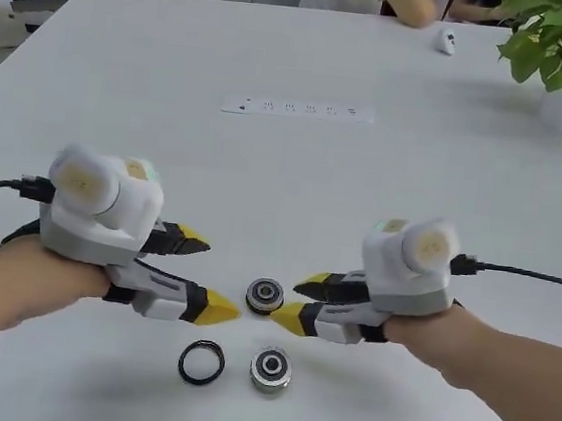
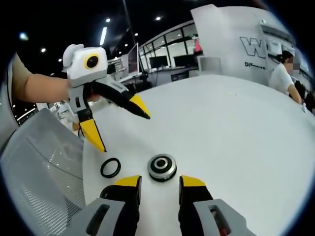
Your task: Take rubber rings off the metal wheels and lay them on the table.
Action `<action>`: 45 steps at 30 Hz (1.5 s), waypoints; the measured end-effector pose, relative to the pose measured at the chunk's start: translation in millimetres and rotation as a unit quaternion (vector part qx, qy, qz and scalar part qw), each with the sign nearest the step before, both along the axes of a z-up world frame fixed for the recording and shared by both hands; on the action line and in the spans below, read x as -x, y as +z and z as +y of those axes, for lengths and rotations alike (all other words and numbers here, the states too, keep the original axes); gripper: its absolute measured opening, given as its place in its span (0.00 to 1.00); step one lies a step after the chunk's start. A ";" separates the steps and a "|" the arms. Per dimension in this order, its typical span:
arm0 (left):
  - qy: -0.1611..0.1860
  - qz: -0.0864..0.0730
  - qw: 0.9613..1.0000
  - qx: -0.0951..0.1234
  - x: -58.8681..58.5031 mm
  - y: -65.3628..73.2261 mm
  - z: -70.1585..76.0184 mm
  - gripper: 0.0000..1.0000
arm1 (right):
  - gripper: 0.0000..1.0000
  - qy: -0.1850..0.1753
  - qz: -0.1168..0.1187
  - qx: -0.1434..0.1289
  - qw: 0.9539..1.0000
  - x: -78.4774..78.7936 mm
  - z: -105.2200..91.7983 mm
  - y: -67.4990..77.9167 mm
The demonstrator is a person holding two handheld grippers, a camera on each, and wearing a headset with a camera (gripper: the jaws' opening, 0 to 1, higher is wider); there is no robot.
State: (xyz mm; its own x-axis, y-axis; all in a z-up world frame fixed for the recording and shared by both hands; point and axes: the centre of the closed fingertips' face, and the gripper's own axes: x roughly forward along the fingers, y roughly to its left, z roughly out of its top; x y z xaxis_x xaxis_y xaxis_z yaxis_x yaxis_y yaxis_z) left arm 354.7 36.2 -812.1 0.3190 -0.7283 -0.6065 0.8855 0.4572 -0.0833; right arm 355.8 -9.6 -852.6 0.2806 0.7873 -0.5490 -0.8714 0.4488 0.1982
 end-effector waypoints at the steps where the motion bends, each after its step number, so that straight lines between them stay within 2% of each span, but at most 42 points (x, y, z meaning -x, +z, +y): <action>1: 0.001 0.003 1.000 0.002 -1.0 -1.9 -2.2 0.57 | 0.27 0.000 0.000 0.001 1.000 -0.7 0.5 -1.2; 7: 0.003 0.011 1.000 0.003 -6.1 -12.1 -10.7 0.51 | 0.25 -0.002 -0.001 0.001 1.000 -2.6 3.4 -4.9; 13: 0.001 0.018 1.000 0.002 -5.9 -19.3 -17.8 0.44 | 0.23 -0.003 -0.002 0.005 1.000 -2.7 5.4 -10.8; 20: 0.004 0.015 1.000 0.002 -10.6 -23.3 -23.1 0.39 | 0.20 -0.015 -0.001 -0.004 1.000 -7.4 5.1 -12.4; 25: 0.013 0.019 1.000 0.014 -16.3 -23.3 -28.6 0.33 | 0.19 -0.012 -0.004 -0.005 1.000 -6.4 6.1 -12.2; 34: -0.001 0.017 1.000 0.004 -16.0 -32.0 -38.6 0.27 | 0.17 -0.013 -0.005 -0.010 1.000 -6.5 7.0 -12.2; 39: -0.005 0.009 1.000 -0.003 -17.1 -34.0 -39.7 0.21 | 0.16 -0.015 -0.005 -0.012 1.000 -6.8 6.7 -12.6; 41: -0.011 -0.003 1.000 -0.012 -17.6 -35.4 -39.1 0.20 | 0.16 -0.015 -0.006 -0.012 1.000 -6.6 6.7 -12.6; 45: -0.009 -0.009 1.000 -0.017 -18.3 -35.6 -38.9 0.16 | 0.16 -0.015 -0.007 -0.012 1.000 -6.6 6.6 -12.7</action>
